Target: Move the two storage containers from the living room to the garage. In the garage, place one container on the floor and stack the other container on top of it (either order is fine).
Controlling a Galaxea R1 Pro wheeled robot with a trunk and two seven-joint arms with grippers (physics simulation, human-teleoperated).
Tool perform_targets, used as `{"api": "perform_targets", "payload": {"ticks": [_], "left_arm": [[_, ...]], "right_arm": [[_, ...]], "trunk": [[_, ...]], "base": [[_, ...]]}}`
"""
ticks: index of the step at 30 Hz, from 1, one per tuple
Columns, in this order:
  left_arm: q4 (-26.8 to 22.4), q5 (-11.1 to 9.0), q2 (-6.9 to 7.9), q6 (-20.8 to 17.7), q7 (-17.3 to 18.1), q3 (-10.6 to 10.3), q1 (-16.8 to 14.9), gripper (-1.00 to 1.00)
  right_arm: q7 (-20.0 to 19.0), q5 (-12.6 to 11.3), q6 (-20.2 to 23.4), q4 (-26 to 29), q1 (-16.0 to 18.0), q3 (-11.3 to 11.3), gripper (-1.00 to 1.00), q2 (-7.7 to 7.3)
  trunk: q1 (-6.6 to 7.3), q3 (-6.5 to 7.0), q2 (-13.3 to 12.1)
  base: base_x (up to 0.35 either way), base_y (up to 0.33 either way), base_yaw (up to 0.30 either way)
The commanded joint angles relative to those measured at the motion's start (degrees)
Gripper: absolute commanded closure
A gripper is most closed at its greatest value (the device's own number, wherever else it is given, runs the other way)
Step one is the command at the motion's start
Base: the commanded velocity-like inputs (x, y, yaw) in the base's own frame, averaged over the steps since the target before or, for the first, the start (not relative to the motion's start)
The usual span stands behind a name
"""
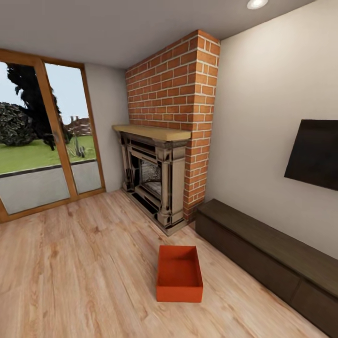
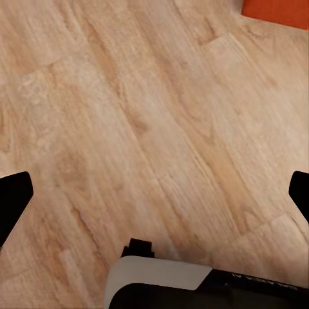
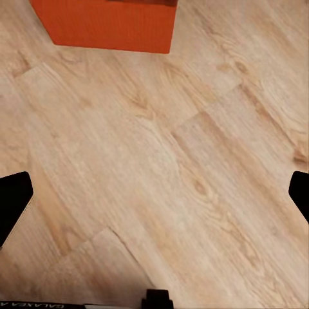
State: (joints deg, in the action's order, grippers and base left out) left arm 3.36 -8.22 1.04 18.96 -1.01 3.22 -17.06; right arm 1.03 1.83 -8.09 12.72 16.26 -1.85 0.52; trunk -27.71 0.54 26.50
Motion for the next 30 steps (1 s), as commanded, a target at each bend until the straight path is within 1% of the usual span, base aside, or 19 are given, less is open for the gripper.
{"api": "perform_targets", "payload": {"ticks": [1,30], "left_arm": [[0.2,0.0,0.01,0.4,0.0,0.3,-0.1,-1.00],[0.2,0.0,0.00,0.4,0.0,0.3,-0.1,-1.00]], "right_arm": [[0.1,0.2,-0.1,-0.1,0.0,-0.2,-1.00,0.00],[0.1,0.2,-0.2,-0.1,0.0,-0.2,-1.00,0.00]], "trunk": [[-0.05,-0.02,0.0],[-0.05,-0.02,0.0]], "base": [[0.306,0.042,0.000],[0.306,0.002,0.000]]}}
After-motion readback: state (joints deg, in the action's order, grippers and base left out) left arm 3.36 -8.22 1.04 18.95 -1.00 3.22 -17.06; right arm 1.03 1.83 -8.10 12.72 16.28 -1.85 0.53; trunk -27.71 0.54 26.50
